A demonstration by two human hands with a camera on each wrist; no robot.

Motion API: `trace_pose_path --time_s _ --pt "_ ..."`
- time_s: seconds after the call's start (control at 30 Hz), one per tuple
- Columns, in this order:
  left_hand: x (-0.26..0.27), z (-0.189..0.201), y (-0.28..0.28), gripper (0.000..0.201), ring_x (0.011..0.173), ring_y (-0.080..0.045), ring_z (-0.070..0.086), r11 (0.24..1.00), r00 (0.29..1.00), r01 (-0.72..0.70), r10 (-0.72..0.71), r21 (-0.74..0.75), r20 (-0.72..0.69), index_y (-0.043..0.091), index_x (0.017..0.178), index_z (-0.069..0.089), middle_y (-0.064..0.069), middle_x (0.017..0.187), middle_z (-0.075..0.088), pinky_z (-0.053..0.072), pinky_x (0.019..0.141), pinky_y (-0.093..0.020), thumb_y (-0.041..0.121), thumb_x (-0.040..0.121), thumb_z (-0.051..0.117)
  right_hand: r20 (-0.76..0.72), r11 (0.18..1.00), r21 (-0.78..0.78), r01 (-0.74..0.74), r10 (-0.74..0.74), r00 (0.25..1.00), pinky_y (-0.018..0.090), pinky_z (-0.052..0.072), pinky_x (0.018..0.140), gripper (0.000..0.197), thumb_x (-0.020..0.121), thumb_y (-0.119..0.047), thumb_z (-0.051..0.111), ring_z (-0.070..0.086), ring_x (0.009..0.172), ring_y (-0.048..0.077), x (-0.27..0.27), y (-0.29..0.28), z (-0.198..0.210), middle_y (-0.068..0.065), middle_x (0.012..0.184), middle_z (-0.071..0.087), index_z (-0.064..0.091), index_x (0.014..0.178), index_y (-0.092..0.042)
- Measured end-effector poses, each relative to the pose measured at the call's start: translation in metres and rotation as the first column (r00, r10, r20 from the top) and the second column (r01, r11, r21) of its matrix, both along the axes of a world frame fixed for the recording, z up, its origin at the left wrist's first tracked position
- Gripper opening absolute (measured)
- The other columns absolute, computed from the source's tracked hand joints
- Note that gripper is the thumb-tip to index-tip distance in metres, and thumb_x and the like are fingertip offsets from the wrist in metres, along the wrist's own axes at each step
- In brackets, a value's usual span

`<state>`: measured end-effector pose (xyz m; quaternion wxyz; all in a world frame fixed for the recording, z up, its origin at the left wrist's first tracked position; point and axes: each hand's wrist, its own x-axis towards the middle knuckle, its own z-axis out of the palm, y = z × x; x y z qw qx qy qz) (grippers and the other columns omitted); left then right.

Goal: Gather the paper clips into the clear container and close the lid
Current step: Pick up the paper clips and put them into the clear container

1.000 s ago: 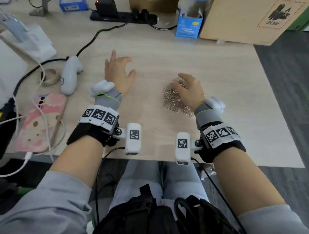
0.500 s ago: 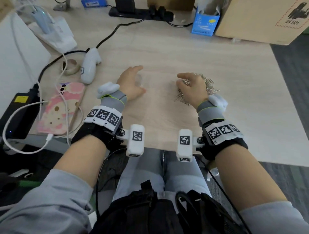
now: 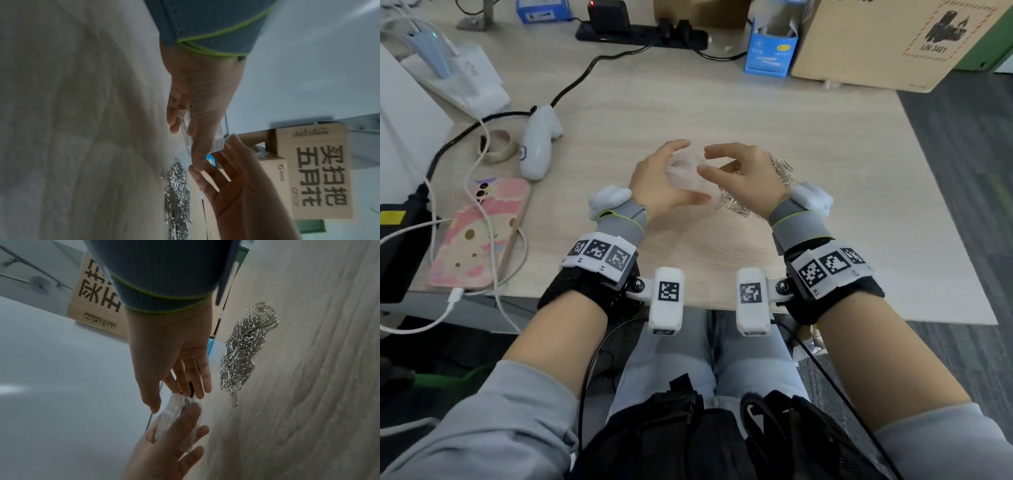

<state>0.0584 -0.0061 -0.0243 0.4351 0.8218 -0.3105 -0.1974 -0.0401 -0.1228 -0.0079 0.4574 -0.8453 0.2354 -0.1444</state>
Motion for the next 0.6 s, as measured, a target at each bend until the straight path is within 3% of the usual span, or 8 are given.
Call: trace_pose_path --time_s 0.07,0.13,0.2,0.3,0.37,0.43,0.53,0.6 --pt "-0.004 0.006 -0.006 0.097 0.113 -0.017 0.055 1.000 1.000 0.025 -0.025 0.012 0.011 0.032 0.127 0.046 0.000 0.121 0.061 0.046 0.099 -0.033 0.046 0.037 0.081 -0.006 0.999 -0.038 0.010 -0.010 1.000 0.022 0.048 0.078 0.042 0.081 -0.031 0.068 0.060 0.079 0.013 -0.002 0.000 0.002 0.001 0.115 0.066 0.063 0.118 -0.011" --pt "-0.007 0.009 -0.011 0.099 0.111 -0.019 0.057 0.998 0.998 0.056 -0.057 0.036 0.028 0.031 0.127 0.046 -0.001 0.120 0.062 0.047 0.098 -0.035 0.048 0.036 0.082 0.009 0.998 -0.057 0.032 -0.031 0.999 0.022 0.046 0.075 0.041 0.080 -0.035 0.069 0.058 0.075 0.012 -0.004 -0.001 0.004 0.001 0.109 0.067 0.065 0.114 -0.012" --pt "-0.010 0.010 -0.014 0.098 0.111 -0.019 0.057 0.997 0.997 0.062 -0.064 0.053 0.039 0.028 0.128 0.046 -0.002 0.121 0.062 0.047 0.097 -0.034 0.047 0.040 0.085 0.013 0.997 -0.064 0.053 -0.053 0.999 0.023 0.044 0.073 0.040 0.076 -0.038 0.072 0.056 0.073 0.010 -0.005 -0.003 0.006 -0.001 0.098 0.066 0.068 0.107 -0.013" --pt "-0.012 0.011 -0.017 0.104 0.106 -0.020 0.059 0.995 0.996 0.076 -0.079 0.069 0.039 0.027 0.127 0.048 -0.004 0.117 0.063 0.048 0.094 -0.030 0.056 0.031 0.077 -0.047 0.989 -0.130 0.068 -0.075 0.996 0.032 0.047 0.074 0.040 0.067 -0.045 0.076 0.056 0.077 0.013 -0.005 -0.006 0.005 0.004 0.089 0.069 0.071 0.092 -0.013" --pt "-0.011 0.010 -0.017 0.101 0.101 -0.024 0.058 0.990 0.993 0.108 -0.112 0.094 0.045 0.026 0.128 0.049 -0.011 0.112 0.062 0.044 0.086 -0.024 0.049 0.035 0.083 -0.089 0.985 -0.164 0.052 -0.068 0.994 0.037 0.048 0.071 0.045 0.064 -0.050 0.076 0.053 0.070 0.015 -0.003 -0.008 0.005 0.014 0.085 0.070 0.072 0.082 -0.009" --pt "-0.008 0.008 -0.015 0.090 0.091 -0.025 0.057 0.987 0.990 0.131 -0.135 0.096 0.035 0.022 0.127 0.050 -0.015 0.102 0.060 0.040 0.076 -0.019 0.034 0.047 0.088 -0.110 0.984 -0.178 0.019 -0.039 0.993 0.038 0.048 0.070 0.047 0.063 -0.051 0.076 0.050 0.068 0.016 -0.001 -0.009 0.005 0.017 0.084 0.069 0.073 0.082 -0.008" --pt "0.000 0.006 -0.008 0.080 0.069 -0.001 0.053 0.984 0.987 0.161 -0.161 0.070 -0.006 0.021 0.123 0.055 0.001 0.092 0.059 0.037 0.061 -0.002 0.025 0.051 0.088 -0.112 0.989 -0.134 -0.067 0.052 0.992 0.035 0.047 0.072 0.040 0.064 -0.041 0.080 0.053 0.073 0.016 0.001 -0.008 0.010 0.009 0.088 0.067 0.072 0.088 -0.010" --pt "0.006 0.005 -0.004 0.070 0.060 0.007 0.051 0.981 0.981 0.189 -0.187 0.047 -0.055 0.022 0.116 0.060 0.004 0.089 0.063 0.038 0.057 -0.001 0.023 0.051 0.088 -0.118 0.986 -0.105 -0.128 0.115 0.986 0.031 0.047 0.073 0.036 0.066 -0.033 0.080 0.054 0.075 0.015 0.003 -0.008 0.011 0.005 0.092 0.065 0.071 0.092 -0.011"
